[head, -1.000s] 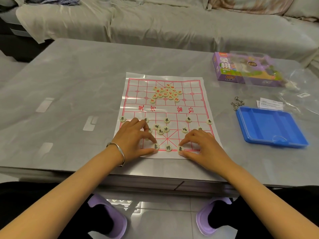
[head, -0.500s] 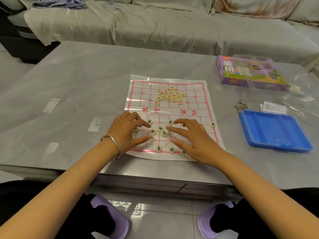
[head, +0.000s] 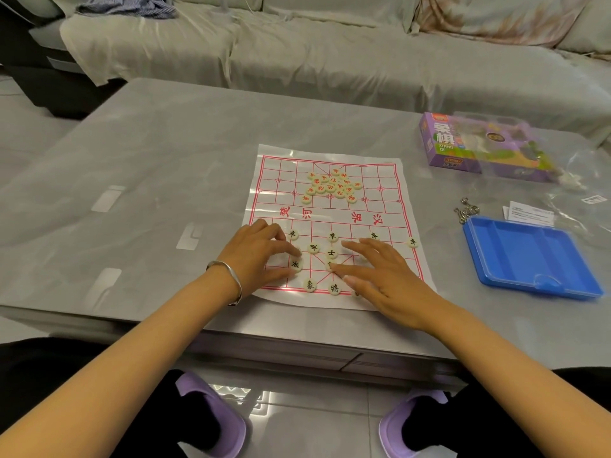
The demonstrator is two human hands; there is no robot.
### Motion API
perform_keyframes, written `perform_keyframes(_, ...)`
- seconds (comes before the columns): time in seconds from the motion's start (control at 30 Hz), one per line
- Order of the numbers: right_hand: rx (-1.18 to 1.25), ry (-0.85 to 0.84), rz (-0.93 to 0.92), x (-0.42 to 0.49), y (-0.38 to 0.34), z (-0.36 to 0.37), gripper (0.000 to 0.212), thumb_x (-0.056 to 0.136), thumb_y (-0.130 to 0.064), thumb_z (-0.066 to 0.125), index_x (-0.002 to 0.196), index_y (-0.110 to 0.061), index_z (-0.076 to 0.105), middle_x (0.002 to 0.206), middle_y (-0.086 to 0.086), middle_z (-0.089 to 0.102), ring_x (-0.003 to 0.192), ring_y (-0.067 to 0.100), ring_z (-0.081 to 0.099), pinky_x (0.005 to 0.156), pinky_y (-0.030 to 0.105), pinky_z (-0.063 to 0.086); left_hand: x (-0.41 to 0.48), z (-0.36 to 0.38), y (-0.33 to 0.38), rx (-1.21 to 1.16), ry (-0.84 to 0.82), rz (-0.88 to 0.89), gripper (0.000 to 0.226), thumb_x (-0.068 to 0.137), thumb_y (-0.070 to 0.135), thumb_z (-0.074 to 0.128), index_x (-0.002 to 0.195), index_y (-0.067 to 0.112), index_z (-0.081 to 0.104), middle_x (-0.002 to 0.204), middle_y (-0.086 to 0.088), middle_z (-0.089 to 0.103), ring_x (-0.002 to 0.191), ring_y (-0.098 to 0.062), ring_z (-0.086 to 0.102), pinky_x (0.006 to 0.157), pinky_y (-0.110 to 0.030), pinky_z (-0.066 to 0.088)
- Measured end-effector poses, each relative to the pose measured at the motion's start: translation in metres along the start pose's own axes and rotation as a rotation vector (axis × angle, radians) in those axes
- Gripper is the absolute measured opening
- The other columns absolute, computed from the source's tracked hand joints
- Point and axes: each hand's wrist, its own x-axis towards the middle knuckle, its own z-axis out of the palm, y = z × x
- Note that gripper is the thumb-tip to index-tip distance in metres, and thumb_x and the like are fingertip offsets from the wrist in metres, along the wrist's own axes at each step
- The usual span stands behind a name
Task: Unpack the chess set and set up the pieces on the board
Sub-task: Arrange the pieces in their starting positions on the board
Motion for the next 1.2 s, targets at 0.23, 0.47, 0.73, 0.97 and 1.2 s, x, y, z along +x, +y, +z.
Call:
perform_keyframes(0.23,0.021,0.015,0.018,0.016,-0.007,0.001,0.049,0.093,-0.058,0.016,0.132,-0.047,0.043,0.151,-0.017,0.019,0.141,0.008,0.006,0.115,0.034,0.002,0.022,-0.003,0.013,-0.019,0.013,-0.031,0.035,0.091,0.041,0.050,0.124,0.031,0.055,0.121,0.004,0.053,0.113,-0.016,0.042,0.093,-0.024,0.034)
perform_keyframes(0.47,0.034,0.008,0.042,0.001,0.012,-0.007,0.056,0.086,-0.065,0.011,0.130,-0.050,0.043,0.151,-0.019,0.019,0.141,0.009,0.003,0.114,0.032,0.003,0.028,-0.013,0.003,0.056,-0.022,-0.135,0.035,0.087,0.046,0.055,0.118,0.031,0.060,0.118,0.009,0.061,0.108,-0.014,0.047,0.092,-0.025,0.037)
perform_keyframes(0.73,-0.109,0.071,0.063,-0.007,0.022,-0.020,0.033,0.093,-0.039,0.050,0.125,-0.039,0.055,0.126,-0.012,0.046,0.123,0.011,0.032,0.099,0.023,0.021,0.030,-0.011,0.017,-0.011,-0.010,-0.114,0.032,0.086,0.046,0.055,0.113,0.030,0.064,0.109,0.007,0.065,0.102,-0.014,0.049,0.089,-0.026,0.038)
perform_keyframes(0.97,-0.032,0.091,0.132,-0.017,0.026,-0.025,0.024,0.086,-0.037,0.062,0.110,-0.035,0.066,0.098,-0.015,0.055,0.088,0.003,0.045,0.075,0.017,0.029,0.068,-0.003,0.076,0.005,-0.050,0.157,0.038,0.091,0.041,0.050,0.128,0.033,0.050,0.129,0.007,0.053,0.116,-0.016,0.042,0.096,-0.031,0.036)
perform_keyframes(1.2,0.255,0.058,0.186,-0.031,0.032,-0.021,0.018,0.079,-0.032,0.072,0.095,-0.037,0.065,0.095,-0.013,0.061,0.086,0.007,0.053,0.078,0.020,0.045,0.091,0.013,0.087,0.161,-0.140,0.212,0.033,0.091,0.037,0.052,0.124,0.033,0.054,0.124,0.004,0.056,0.111,-0.018,0.043,0.087,-0.029,0.035)
